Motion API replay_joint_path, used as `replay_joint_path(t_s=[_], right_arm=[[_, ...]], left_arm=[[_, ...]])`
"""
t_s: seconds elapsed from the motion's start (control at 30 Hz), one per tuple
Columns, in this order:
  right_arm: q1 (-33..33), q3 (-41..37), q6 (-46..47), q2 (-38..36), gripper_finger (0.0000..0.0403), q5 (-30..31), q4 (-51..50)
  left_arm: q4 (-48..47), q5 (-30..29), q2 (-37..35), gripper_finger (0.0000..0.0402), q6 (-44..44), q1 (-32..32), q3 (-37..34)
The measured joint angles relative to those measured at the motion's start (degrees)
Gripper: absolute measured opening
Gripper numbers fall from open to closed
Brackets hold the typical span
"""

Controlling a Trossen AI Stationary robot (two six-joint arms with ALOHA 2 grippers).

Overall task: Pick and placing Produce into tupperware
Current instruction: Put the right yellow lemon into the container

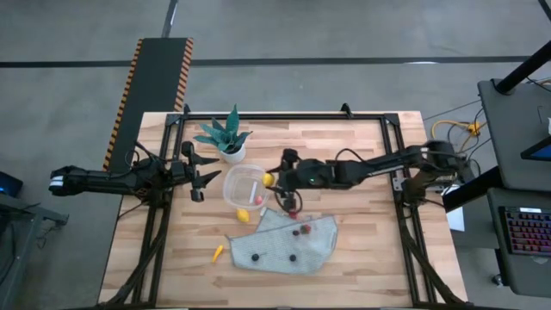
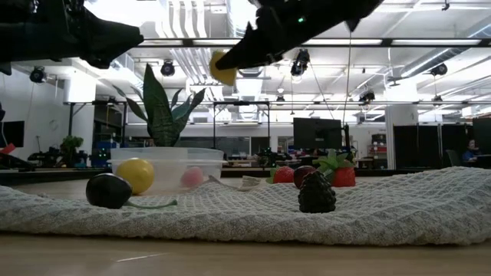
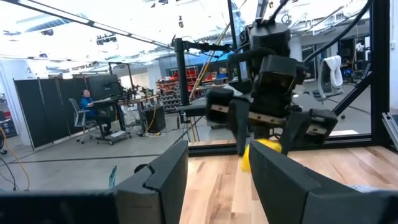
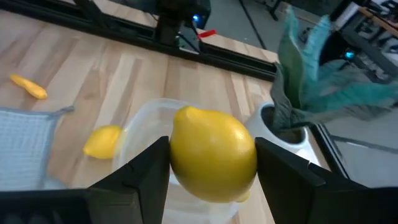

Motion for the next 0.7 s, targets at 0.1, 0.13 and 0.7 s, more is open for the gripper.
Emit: replay_joint_path(t_s=[0.1, 0.13, 0.7], right_arm=[[-1.31, 3.43, -0.08, 3.27, 0.0203, -2.01, -0.25], [-1.61, 4.57, -0.22, 4.3, 0.0203, -2.08, -0.72], [-4.53, 23.75, -3.59, 22.85, 0.0203, -3.12, -16.95]], left_arm=[[0.01, 0.0, 0.0, 0.0157, 0.0, 0.0, 0.0], [0.02, 0.0, 0.0, 0.0157, 0.0, 0.0, 0.0], [-0.15, -0.02, 0.09, 0.0157, 0.43, 0.0, 0.0]])
